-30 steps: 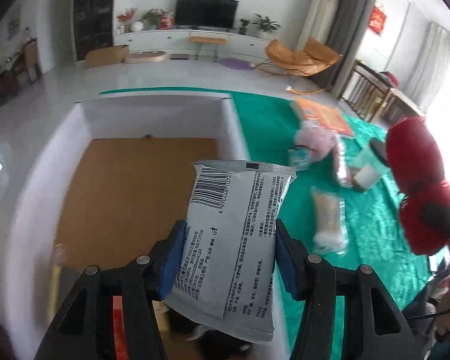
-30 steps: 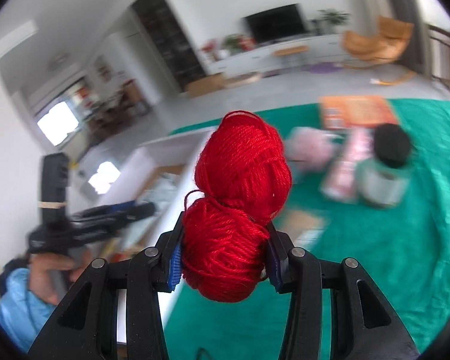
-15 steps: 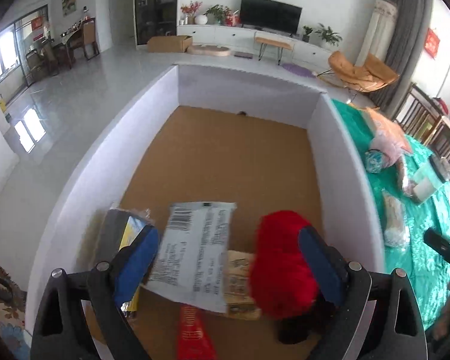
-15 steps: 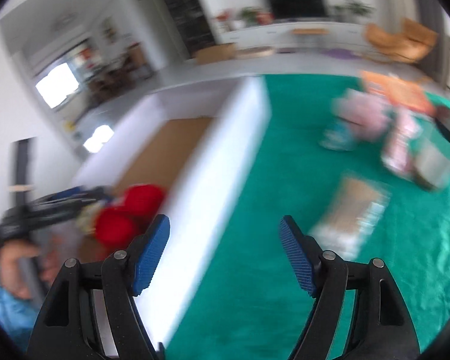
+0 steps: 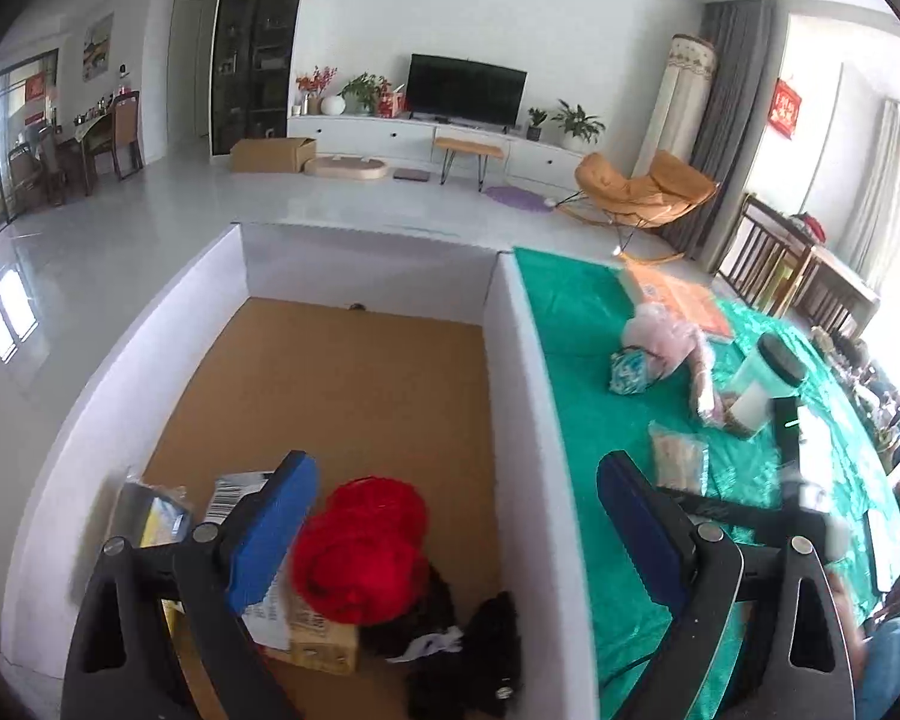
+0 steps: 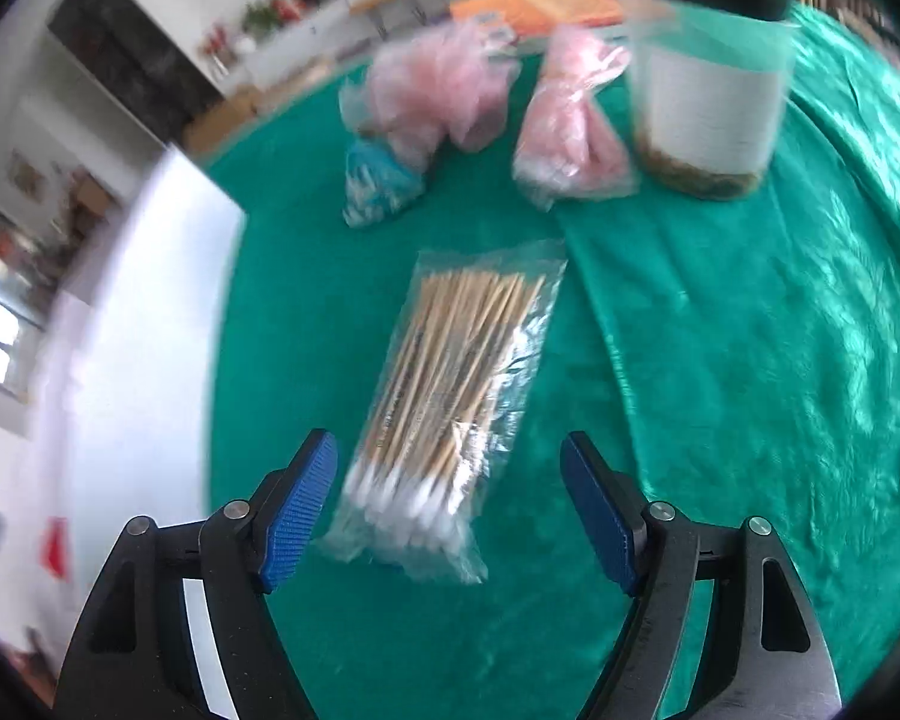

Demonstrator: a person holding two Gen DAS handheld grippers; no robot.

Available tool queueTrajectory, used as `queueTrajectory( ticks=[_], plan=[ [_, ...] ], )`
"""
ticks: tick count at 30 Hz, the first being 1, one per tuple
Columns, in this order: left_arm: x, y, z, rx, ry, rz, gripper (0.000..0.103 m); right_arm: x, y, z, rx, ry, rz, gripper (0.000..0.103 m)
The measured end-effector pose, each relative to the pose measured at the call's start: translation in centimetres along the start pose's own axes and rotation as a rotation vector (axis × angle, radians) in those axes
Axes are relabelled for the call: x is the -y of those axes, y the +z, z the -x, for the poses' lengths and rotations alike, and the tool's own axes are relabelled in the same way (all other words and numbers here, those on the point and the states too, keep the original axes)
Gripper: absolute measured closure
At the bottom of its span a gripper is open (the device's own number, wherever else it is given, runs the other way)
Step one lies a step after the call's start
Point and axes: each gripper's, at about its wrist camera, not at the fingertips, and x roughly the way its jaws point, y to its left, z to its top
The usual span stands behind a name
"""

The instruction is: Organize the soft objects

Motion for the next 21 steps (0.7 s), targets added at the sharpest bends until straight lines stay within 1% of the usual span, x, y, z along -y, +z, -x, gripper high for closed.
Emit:
queueTrajectory(
  ticks=[1, 2, 3, 4, 5, 6, 8, 11, 14, 16, 18, 19, 21],
  plan=[
    [0.7, -0.1, 0.1, 0.006, -0.010, -0.003, 0.009, -0.9, -0.3, -0.8, -0.001, -0.048, 0.040, 0.018],
    [1.1, -0.2, 0.1, 0.009, -0.015, -0.007, 0.009, -1.9, -0.6, -0.8, 0.033, -0.080, 0.099, 0.020],
    [1.9, -0.4, 0.0, 0.007, -0.023, -0.021, 0.009, -2.2, -0.7, -1.4, 0.039, -0.088, 0.140, 0.021],
    [2.6, -0.5, -0.1, 0.004, -0.030, -0.036, 0.009, -2.4, -1.3, -1.5, 0.052, -0.100, 0.181, 0.033],
    [3.8, -0.7, -0.4, -0.002, -0.041, -0.061, 0.009, -2.1, -1.7, -1.2, 0.074, -0.122, 0.210, 0.057],
    [4.7, -0.8, -0.5, -0.006, -0.050, -0.078, 0.009, -1.5, -2.1, -1.0, 0.086, -0.131, 0.228, 0.061],
    [6.6, -1.2, -0.8, -0.013, -0.078, -0.108, 0.009, 0.8, -2.9, 0.0, 0.086, -0.124, 0.228, 0.063],
    [10.1, -2.2, -1.6, -0.040, -0.134, -0.142, 0.009, 5.4, -4.2, 1.8, 0.098, -0.145, 0.212, 0.063],
    [14.4, -3.9, -3.5, -0.119, -0.200, -0.168, 0.009, 11.4, -4.5, 3.9, 0.121, -0.185, 0.154, 0.063],
    [17.2, -5.0, -4.9, -0.164, -0.229, -0.189, 0.009, 15.0, -2.8, 4.1, 0.138, -0.210, 0.089, 0.062],
    [19.6, -6.0, -6.4, -0.189, -0.241, -0.222, 0.009, 18.1, -0.7, 4.4, 0.161, -0.206, 0.025, 0.062],
    [20.5, -6.6, -7.2, -0.197, -0.237, -0.239, 0.009, 19.2, 0.8, 3.9, 0.173, -0.209, 0.015, 0.062],
    [22.3, -7.3, -9.2, -0.214, -0.209, -0.276, 0.009, 20.9, 3.2, 3.5, 0.209, -0.186, 0.029, 0.061]
  ],
)
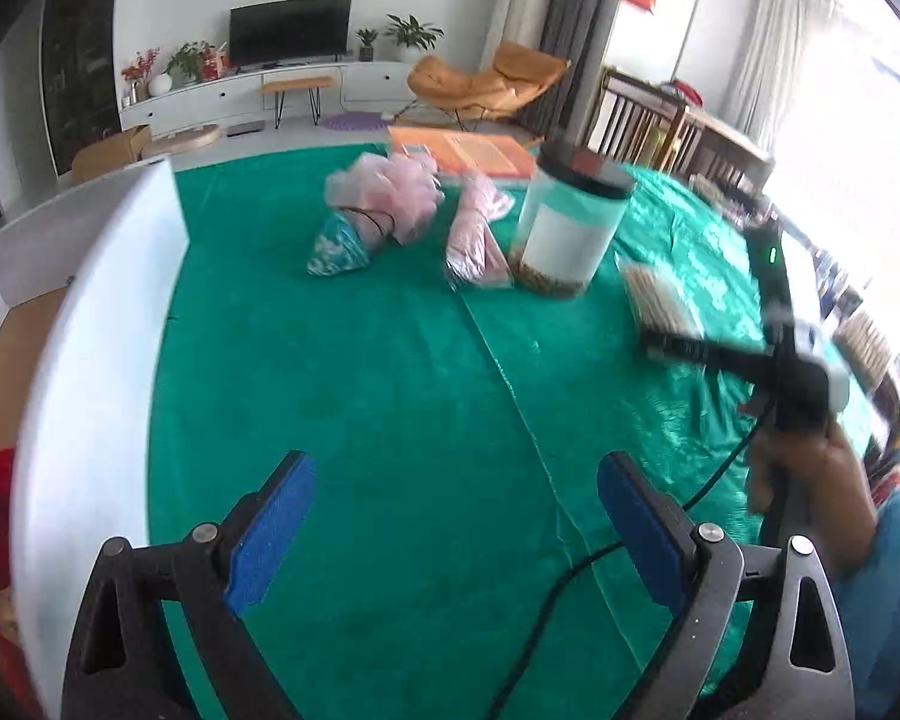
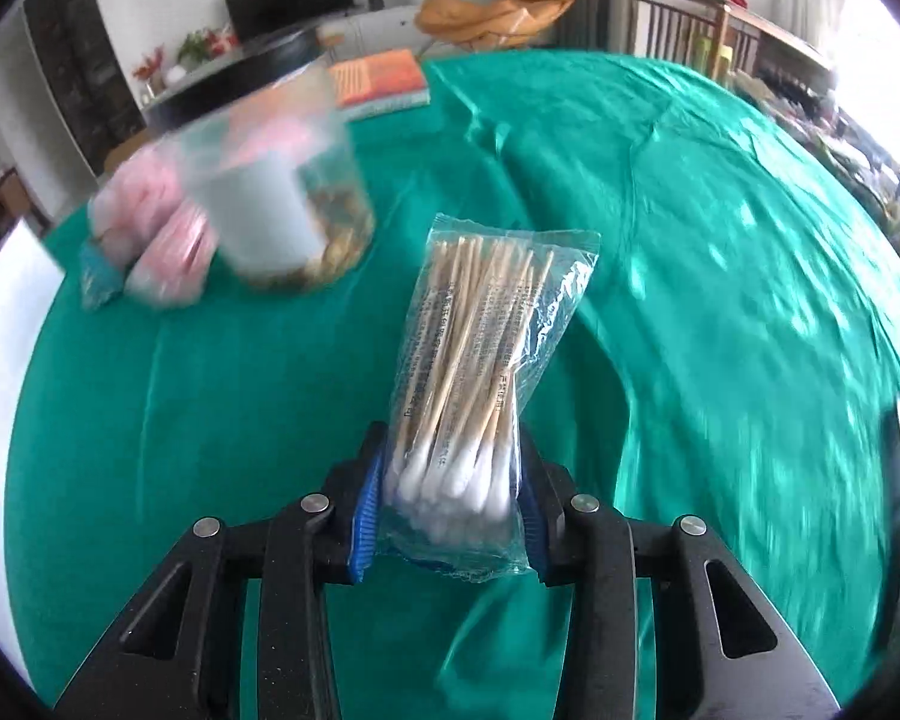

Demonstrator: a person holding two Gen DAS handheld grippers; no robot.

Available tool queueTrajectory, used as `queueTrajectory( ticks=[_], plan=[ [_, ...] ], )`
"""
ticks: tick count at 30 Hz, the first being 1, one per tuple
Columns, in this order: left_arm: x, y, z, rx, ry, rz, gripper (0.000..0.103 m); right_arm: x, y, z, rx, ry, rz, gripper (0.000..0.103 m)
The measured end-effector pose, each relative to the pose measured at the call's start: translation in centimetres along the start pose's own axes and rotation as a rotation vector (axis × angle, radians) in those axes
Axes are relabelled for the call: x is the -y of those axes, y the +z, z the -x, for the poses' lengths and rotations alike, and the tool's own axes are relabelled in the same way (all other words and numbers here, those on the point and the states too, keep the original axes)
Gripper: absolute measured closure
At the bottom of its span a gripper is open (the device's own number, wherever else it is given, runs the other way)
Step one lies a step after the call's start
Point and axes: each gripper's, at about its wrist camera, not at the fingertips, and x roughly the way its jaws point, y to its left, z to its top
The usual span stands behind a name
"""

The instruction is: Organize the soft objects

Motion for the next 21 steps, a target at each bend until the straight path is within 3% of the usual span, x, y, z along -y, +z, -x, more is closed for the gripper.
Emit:
queueTrajectory(
  ticks=[2, 4, 7, 13, 15, 17, 21],
  plan=[
    [0.3, 0.3, -2.4, -0.027, 0.054, -0.022, 0.009, 0.8, 1.3, -1.1, 0.034, 0.021, 0.016, 0.048],
    [-0.3, 0.6, -4.2, -0.040, 0.106, -0.018, 0.009, 1.7, 0.9, -0.5, 0.045, -0.008, 0.001, 0.024],
    [-1.9, 0.9, -6.7, -0.046, 0.173, 0.019, 0.009, 1.9, 0.1, 0.4, 0.078, 0.005, -0.029, 0.026],
    [-4.0, 0.5, -9.2, -0.042, 0.223, 0.052, 0.008, 1.3, -1.4, 1.6, 0.107, -0.102, 0.033, 0.023],
    [-3.9, 0.5, -9.4, -0.039, 0.211, 0.047, 0.007, 1.7, -1.6, 1.3, 0.100, -0.098, 0.021, 0.023],
    [-4.1, 0.5, -9.5, -0.046, 0.212, 0.055, 0.000, 2.0, -1.8, 1.2, 0.095, -0.093, 0.013, 0.023],
    [-4.2, 0.5, -9.7, -0.052, 0.210, 0.056, 0.000, 2.0, -1.7, 0.9, 0.099, -0.100, 0.025, 0.023]
  ],
)
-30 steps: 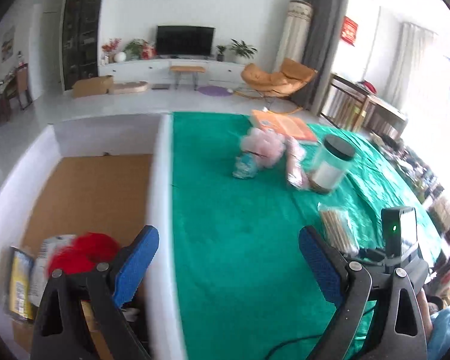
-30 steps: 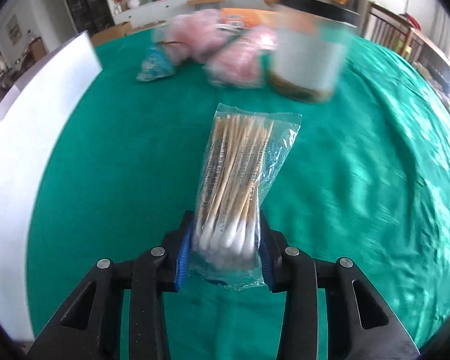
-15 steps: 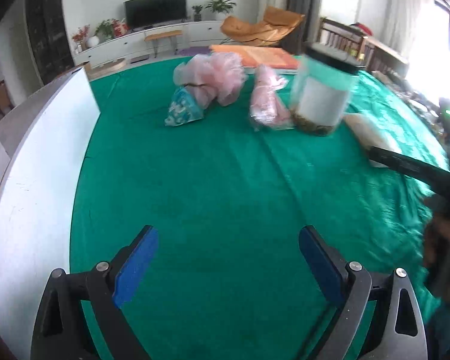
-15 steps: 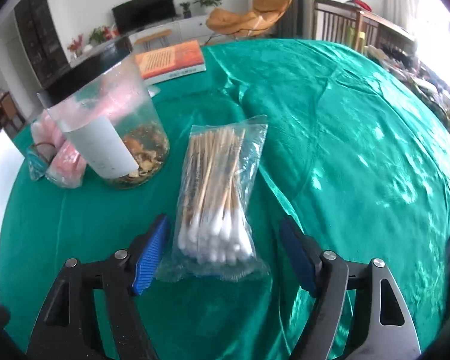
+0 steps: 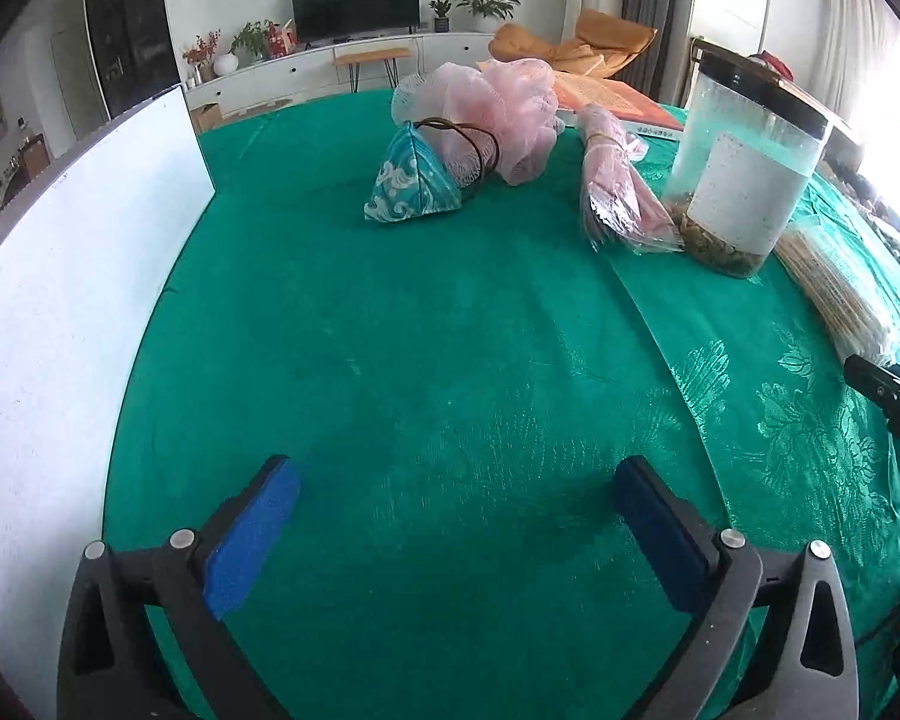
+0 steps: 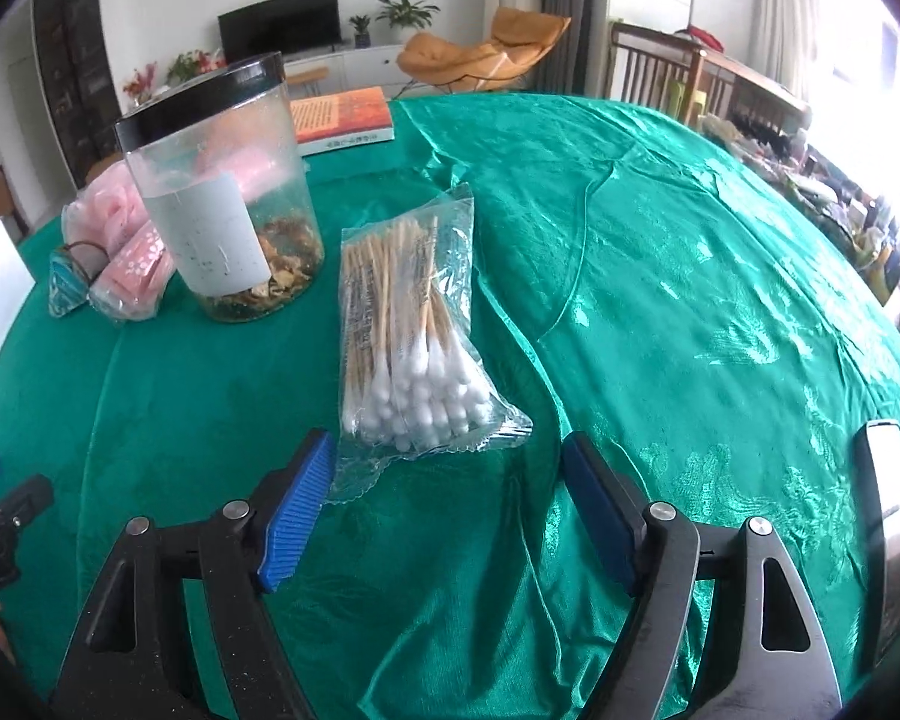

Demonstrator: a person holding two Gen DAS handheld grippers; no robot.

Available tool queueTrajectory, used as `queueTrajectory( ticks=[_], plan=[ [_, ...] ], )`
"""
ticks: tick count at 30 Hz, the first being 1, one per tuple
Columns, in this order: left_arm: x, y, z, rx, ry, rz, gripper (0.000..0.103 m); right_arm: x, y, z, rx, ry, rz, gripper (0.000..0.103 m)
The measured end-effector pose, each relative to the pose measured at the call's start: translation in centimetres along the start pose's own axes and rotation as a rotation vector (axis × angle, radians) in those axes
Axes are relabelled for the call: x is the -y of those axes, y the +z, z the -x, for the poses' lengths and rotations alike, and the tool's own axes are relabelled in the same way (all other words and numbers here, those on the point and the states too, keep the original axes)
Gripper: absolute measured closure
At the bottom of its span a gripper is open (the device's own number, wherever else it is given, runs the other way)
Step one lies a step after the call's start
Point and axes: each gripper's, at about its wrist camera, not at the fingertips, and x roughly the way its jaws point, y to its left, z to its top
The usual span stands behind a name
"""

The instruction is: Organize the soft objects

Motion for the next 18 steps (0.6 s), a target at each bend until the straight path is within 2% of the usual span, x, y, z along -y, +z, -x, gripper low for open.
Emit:
queueTrajectory(
  ticks=[8, 18],
  plan=[
    [0.07, 0.02, 0.12, 0.000, 0.000, -0.001, 0.000, 0.09, -0.19, -0.71, -0.036, 0.007, 0.000, 0.016],
    [0.06, 0.01, 0.12, 0.000, 0.000, -0.001, 0.000, 0.07, -0.30, -0.71, -0.039, 0.012, 0.005, 0.013]
  ],
)
